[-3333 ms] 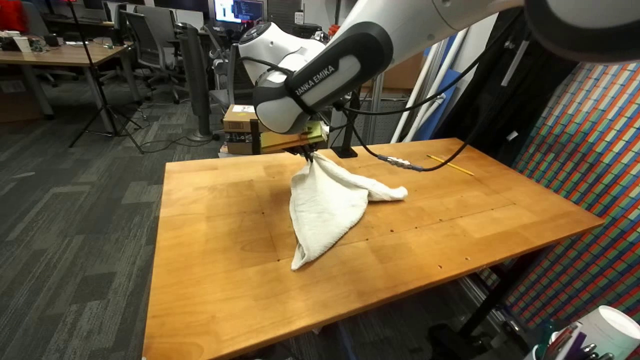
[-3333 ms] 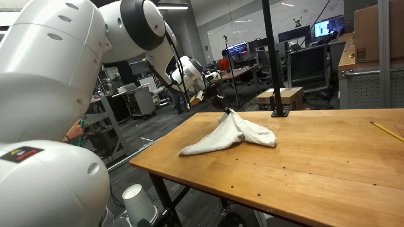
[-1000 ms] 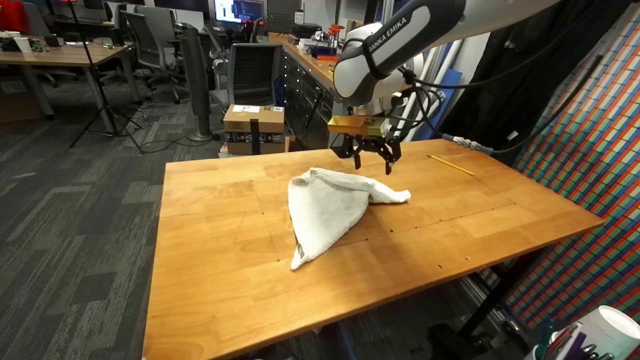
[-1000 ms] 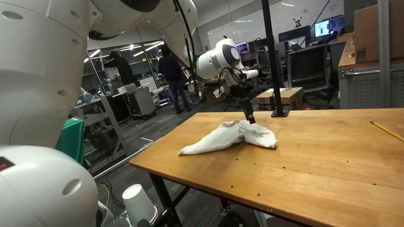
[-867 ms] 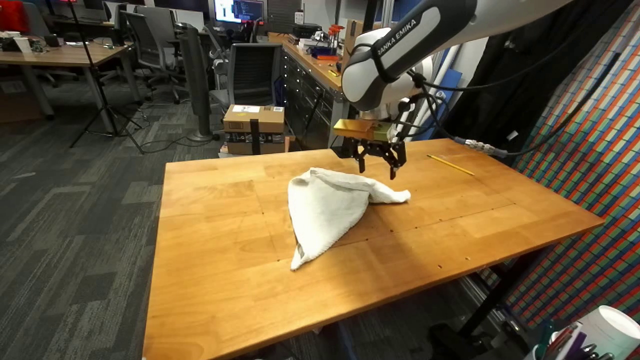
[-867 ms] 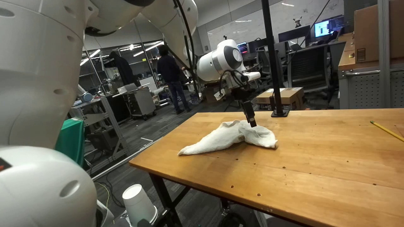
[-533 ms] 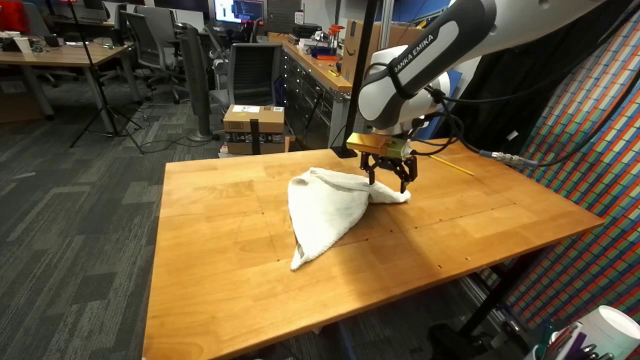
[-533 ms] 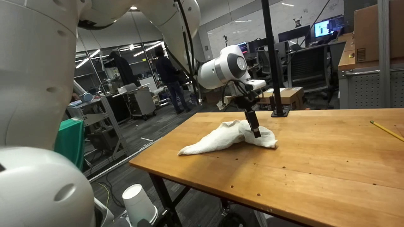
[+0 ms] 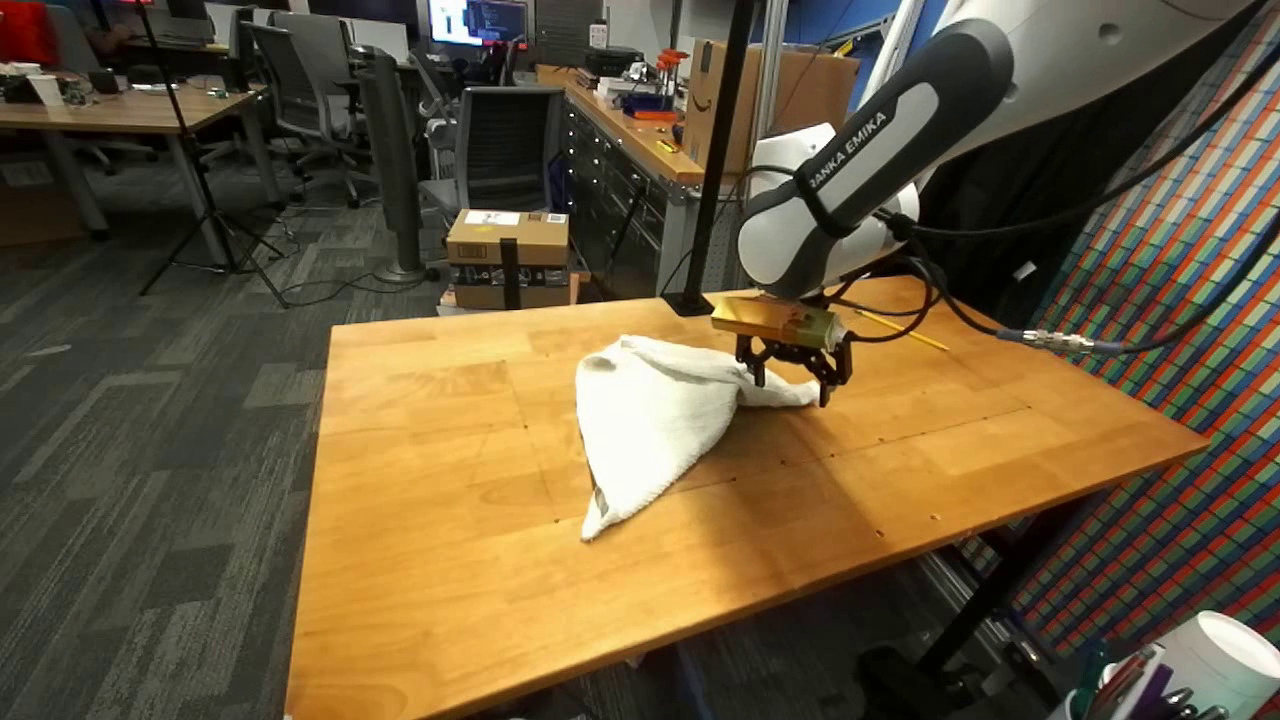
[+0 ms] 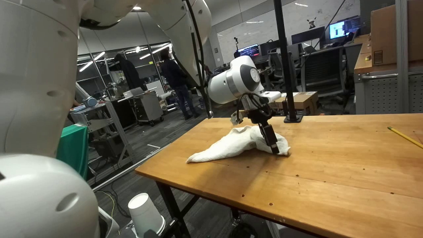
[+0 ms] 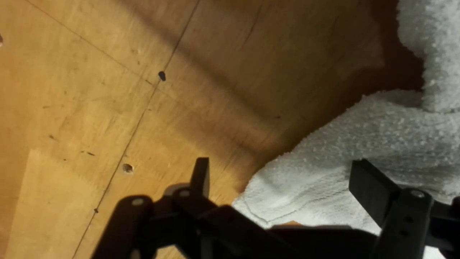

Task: Fold the towel

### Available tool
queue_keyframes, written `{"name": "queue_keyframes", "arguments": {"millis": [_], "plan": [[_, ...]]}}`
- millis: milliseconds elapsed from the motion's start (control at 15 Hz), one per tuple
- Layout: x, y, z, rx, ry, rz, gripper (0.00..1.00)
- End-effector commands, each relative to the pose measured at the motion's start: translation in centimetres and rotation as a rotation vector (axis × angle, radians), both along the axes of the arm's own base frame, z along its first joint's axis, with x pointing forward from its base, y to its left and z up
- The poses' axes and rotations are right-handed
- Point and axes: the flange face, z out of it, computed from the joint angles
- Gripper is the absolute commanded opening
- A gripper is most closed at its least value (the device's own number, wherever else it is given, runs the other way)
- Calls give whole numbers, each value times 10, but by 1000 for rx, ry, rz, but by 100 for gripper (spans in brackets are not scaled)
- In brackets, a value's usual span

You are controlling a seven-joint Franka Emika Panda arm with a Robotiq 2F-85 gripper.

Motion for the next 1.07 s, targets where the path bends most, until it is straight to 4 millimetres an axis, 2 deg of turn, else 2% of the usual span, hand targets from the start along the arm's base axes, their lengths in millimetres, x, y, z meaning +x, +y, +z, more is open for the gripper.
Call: {"name": "queue_keyframes", "arguments": {"millis": [0, 67, 200, 733, 867, 1000], "plan": [[-12, -5, 1, -18, -18, 22, 97], [-15, -6, -1, -18, -15, 19, 75], [-20, -6, -6, -14, -7, 19, 71], [-37, -6, -6, -4, 15, 27, 9], [-40, -5, -4, -9, 22, 34, 3], [-38, 3, 5, -11, 14, 53, 5]]}}
